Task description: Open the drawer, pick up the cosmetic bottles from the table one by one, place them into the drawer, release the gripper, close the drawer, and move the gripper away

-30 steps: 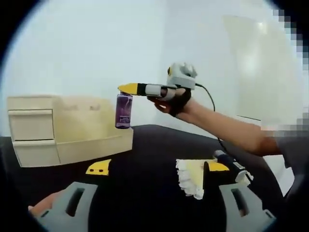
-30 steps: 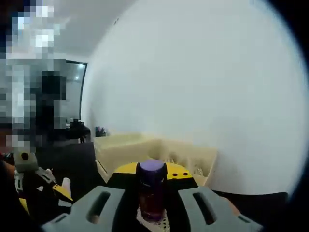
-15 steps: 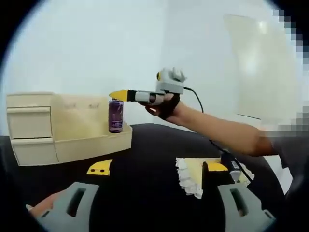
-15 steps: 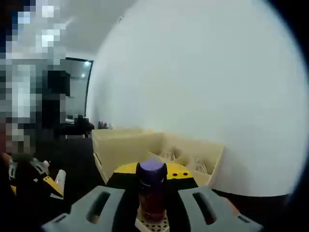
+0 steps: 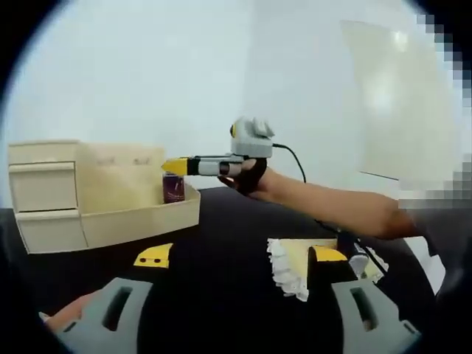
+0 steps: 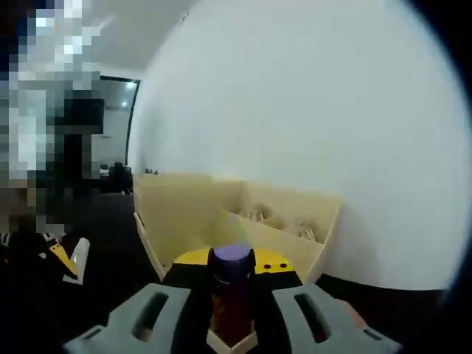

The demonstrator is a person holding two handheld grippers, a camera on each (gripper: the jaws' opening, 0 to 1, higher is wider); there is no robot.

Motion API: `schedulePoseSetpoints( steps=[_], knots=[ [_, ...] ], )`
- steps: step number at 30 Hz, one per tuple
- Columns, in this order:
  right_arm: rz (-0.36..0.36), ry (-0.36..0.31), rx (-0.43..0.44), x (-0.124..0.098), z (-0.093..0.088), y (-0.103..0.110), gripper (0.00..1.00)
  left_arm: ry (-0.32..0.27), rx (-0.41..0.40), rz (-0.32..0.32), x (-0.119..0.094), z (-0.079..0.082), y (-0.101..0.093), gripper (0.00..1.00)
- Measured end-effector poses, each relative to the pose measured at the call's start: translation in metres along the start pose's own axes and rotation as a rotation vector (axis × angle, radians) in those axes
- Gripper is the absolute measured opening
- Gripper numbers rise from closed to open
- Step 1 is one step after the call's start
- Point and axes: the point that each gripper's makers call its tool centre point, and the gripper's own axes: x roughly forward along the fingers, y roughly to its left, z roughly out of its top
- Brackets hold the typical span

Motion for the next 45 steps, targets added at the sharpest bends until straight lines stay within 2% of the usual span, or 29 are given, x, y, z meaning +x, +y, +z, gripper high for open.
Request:
schedulePoseSetpoints(
  steps=[13, 34, 39, 45],
  knots=[
    [-0.003, 0.007, -0.033, 0.003, -0.007, -0.005, 0.15, 0.008, 0.011, -0.003, 0.001, -0.002, -0.001, 0.66],
    [-0.035, 0.017, 0.003, -0.001, -0.008, -0.013, 0.17, 0.003, 0.017, -0.002, 0.0, 0.0, -0.002, 0.66],
    [-0.026, 0.011, 0.007, -0.003, 0.001, -0.009, 0.23, -0.003, 0.017, -0.003, 0.0, 0.003, -0.001, 0.66],
    [-0.03, 0.015, -0.008, -0.007, 0.013, -0.006, 0.24, -0.017, 0.018, -0.01, -0.001, 0.007, -0.002, 0.66]
  ],
)
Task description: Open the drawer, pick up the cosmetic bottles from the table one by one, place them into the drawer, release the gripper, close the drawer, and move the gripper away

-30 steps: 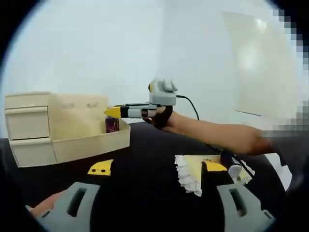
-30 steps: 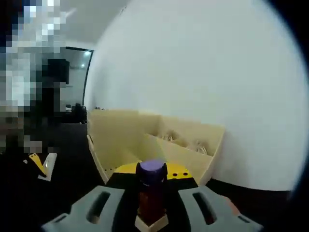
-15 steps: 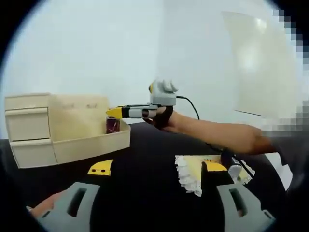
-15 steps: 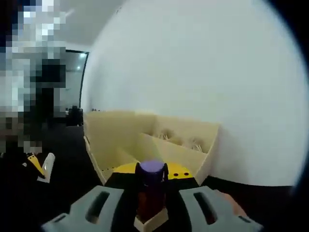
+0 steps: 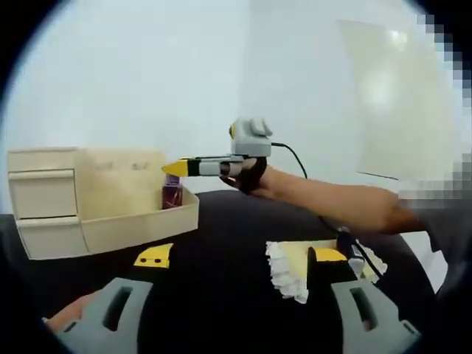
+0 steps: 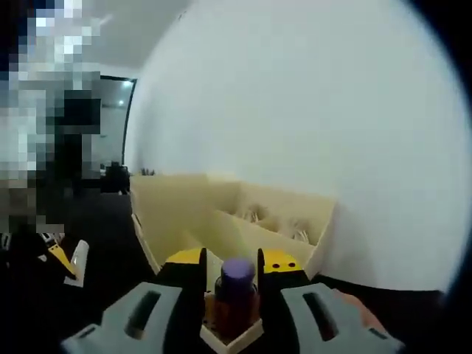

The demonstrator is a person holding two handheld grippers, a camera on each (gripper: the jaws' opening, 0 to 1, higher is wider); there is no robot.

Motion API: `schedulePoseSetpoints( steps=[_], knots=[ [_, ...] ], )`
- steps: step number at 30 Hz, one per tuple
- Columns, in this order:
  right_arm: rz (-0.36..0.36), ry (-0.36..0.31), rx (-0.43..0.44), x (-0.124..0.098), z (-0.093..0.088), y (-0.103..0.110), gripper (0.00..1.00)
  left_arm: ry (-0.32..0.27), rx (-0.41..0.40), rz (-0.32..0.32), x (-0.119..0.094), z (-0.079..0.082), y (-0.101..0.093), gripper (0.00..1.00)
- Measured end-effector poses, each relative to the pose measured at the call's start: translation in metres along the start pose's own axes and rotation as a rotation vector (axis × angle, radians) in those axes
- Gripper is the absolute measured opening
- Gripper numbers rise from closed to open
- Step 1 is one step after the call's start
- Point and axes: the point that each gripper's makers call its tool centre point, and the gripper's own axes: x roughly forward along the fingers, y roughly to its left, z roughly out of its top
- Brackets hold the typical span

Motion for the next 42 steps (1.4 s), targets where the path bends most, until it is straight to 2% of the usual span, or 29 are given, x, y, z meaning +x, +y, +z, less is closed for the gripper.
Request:
schedulePoseSetpoints(
  steps=[11, 21, 31, 37, 42],
  knots=[
    [-0.02, 0.022, -0.021, -0.01, 0.013, 0.002, 0.27, -0.009, -0.003, 0.006, -0.002, 0.002, 0.002, 0.66],
    [-0.025, 0.03, -0.036, -0.029, 0.031, 0.012, 0.31, -0.041, -0.016, 0.003, -0.006, 0.015, 0.004, 0.67],
    [-0.021, 0.018, -0.079, -0.072, 0.054, 0.032, 0.33, -0.057, -0.02, 0.012, -0.012, 0.021, 0.005, 0.67],
    [-0.001, 0.009, -0.105, -0.103, 0.065, 0.049, 0.34, -0.039, -0.011, 0.017, -0.011, 0.014, 0.004, 0.69],
    [0.009, -0.01, -0.106, -0.125, 0.065, 0.064, 0.34, -0.039, 0.005, 0.026, -0.014, 0.014, 0.001, 0.69]
  ],
)
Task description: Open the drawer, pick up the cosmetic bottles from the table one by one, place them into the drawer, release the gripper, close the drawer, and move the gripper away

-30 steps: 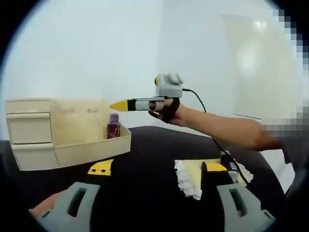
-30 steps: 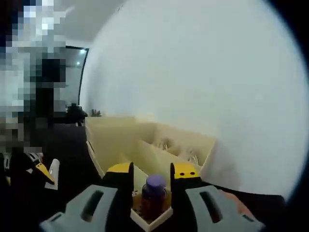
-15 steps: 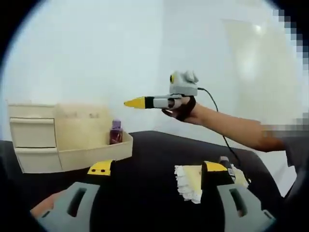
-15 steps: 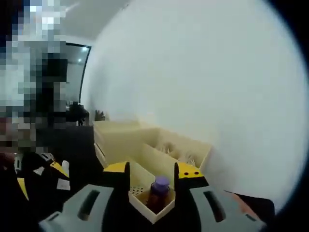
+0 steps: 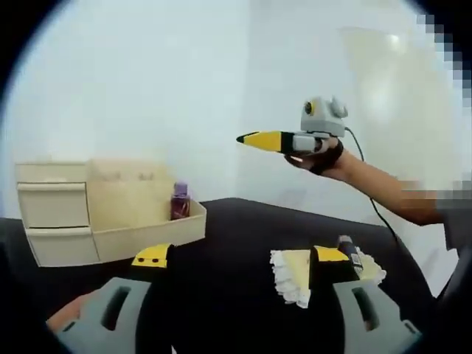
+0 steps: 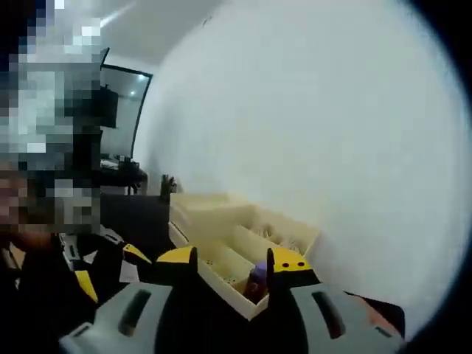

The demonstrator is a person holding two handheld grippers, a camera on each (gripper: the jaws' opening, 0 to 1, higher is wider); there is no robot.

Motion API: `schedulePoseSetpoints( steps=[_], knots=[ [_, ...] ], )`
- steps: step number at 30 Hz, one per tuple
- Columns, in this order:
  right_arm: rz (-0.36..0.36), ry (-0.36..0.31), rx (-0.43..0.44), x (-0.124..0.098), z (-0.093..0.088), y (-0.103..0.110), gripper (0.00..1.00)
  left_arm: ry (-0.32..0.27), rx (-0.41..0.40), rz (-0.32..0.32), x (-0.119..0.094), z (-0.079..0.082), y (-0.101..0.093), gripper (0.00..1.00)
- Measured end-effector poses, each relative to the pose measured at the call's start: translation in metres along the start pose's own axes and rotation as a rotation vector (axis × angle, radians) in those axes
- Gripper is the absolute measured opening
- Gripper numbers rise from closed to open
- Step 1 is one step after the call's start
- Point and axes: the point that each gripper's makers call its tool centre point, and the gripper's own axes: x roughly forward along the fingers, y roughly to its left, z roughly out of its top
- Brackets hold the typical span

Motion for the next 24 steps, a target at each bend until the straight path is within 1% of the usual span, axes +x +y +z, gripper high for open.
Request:
schedulePoseSetpoints(
  steps=[5, 8, 11, 14, 17, 21, 24],
  knots=[
    [0.008, -0.001, 0.006, -0.021, -0.009, 0.006, 0.34, -0.006, 0.008, -0.003, -0.001, 0.001, -0.004, 0.69],
    [0.004, -0.018, 0.026, -0.033, -0.012, 0.005, 0.34, 0.001, 0.016, -0.004, 0.0, 0.0, -0.003, 0.69],
    [-0.008, -0.049, 0.053, -0.044, -0.015, 0.002, 0.34, 0.003, 0.025, -0.004, -0.001, 0.0, -0.005, 0.69],
    [-0.009, -0.063, 0.085, -0.052, -0.023, 0.001, 0.34, 0.002, 0.028, -0.007, -0.002, -0.001, -0.007, 0.69],
    [-0.005, -0.063, 0.104, -0.058, -0.035, 0.004, 0.34, 0.001, 0.02, -0.015, -0.001, -0.003, -0.008, 0.69],
    [0.021, -0.069, 0.126, -0.067, -0.046, 0.014, 0.34, -0.008, 0.01, -0.046, 0.001, -0.002, -0.01, 0.69],
    [0.021, -0.077, 0.121, -0.073, -0.052, 0.017, 0.33, -0.03, 0.014, -0.103, 0.002, 0.005, -0.016, 0.69]
  ],
)
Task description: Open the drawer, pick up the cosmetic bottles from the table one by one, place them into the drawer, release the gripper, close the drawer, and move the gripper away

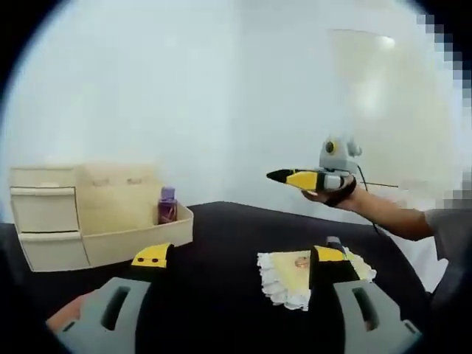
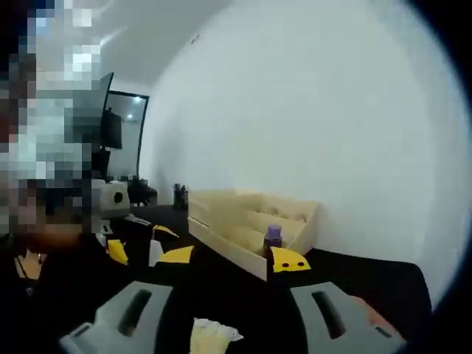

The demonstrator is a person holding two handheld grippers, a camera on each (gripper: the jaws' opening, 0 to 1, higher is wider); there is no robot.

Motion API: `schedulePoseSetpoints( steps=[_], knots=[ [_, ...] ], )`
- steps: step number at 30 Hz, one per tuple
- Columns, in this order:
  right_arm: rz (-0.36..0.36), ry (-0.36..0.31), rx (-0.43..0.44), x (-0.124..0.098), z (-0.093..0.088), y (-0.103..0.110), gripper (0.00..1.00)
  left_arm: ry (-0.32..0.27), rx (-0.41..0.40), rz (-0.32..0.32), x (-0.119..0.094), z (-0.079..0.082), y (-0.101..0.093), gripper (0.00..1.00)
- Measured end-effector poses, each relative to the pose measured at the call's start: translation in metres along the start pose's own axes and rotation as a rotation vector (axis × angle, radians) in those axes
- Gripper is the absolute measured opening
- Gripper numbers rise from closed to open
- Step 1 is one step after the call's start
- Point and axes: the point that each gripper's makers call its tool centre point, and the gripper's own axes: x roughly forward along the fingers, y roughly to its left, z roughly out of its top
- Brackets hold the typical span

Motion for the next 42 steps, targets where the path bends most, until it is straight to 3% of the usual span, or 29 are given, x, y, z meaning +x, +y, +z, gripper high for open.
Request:
schedulePoseSetpoints(
  steps=[5, 10, 17, 25, 31, 42],
  knots=[
    [-0.007, -0.028, 0.037, -0.007, -0.005, -0.008, 0.33, -0.028, 0.023, -0.085, 0.001, 0.009, -0.024, 0.68],
    [-0.035, -0.066, 0.086, -0.013, -0.011, -0.018, 0.33, -0.008, 0.065, -0.133, 0.006, 0.006, -0.043, 0.68],
    [-0.07, -0.09, 0.124, -0.025, -0.024, -0.029, 0.32, 0.043, 0.106, -0.224, 0.012, -0.007, -0.07, 0.64],
    [-0.099, -0.135, 0.158, -0.044, -0.018, -0.031, 0.31, 0.11, 0.14, -0.299, 0.023, -0.027, -0.101, 0.62],
    [-0.061, -0.164, 0.246, -0.041, -0.017, -0.028, 0.31, 0.139, 0.127, -0.297, 0.03, -0.038, -0.105, 0.58],
    [-0.065, -0.147, 0.248, -0.038, -0.022, -0.03, 0.3, 0.127, 0.091, -0.289, 0.042, -0.046, -0.124, 0.56]
  ],
)
